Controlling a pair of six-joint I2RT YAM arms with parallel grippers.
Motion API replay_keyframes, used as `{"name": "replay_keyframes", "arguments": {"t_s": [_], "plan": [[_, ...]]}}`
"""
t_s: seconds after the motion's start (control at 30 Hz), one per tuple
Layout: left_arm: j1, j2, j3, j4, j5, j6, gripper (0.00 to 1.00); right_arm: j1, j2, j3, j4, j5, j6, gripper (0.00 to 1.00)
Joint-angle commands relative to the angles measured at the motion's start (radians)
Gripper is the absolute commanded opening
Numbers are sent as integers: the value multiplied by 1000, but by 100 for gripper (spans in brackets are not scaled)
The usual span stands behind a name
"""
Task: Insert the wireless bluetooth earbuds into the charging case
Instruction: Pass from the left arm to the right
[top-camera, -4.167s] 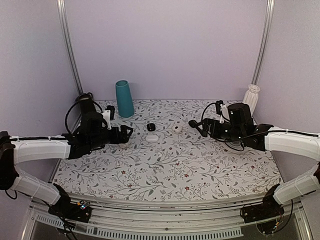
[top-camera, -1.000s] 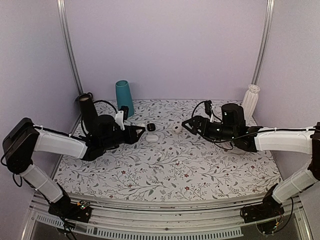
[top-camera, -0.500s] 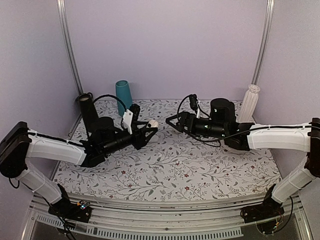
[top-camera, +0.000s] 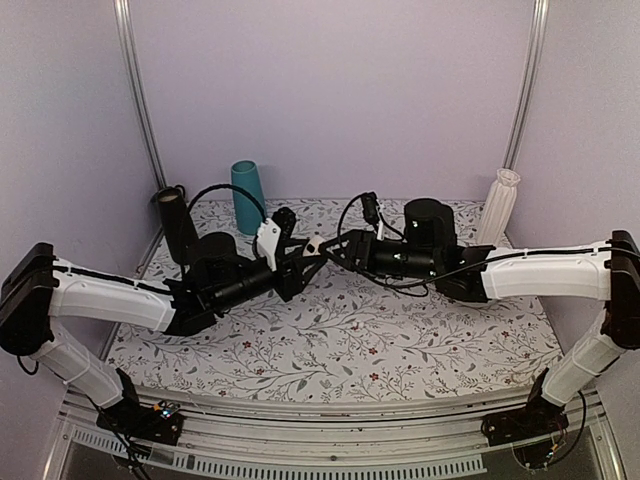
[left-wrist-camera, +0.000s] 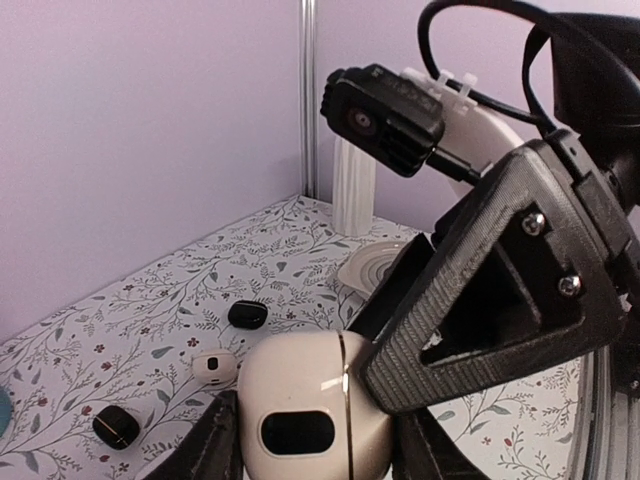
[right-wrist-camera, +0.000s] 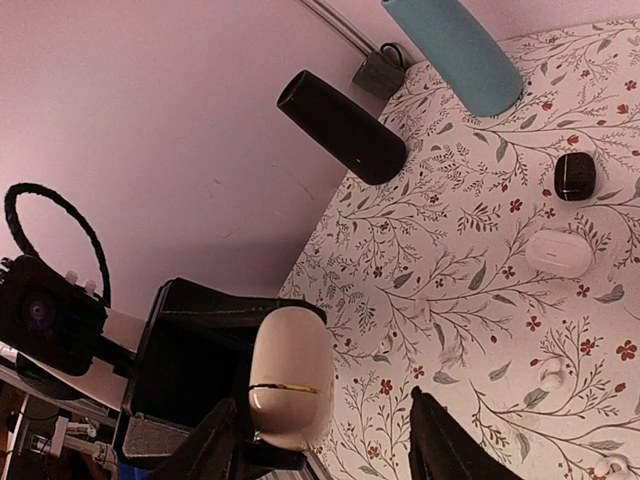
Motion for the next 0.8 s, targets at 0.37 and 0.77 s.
{"name": "replay_keyframes", "arguments": {"t_s": [0.37,0.77], "plan": [[-30,15,50,-6,9,8,17,16,40,40,46,-27,21,25],[-34,14,47,-22,21,10,40,16,36,43,41,-23,13,4]]}}
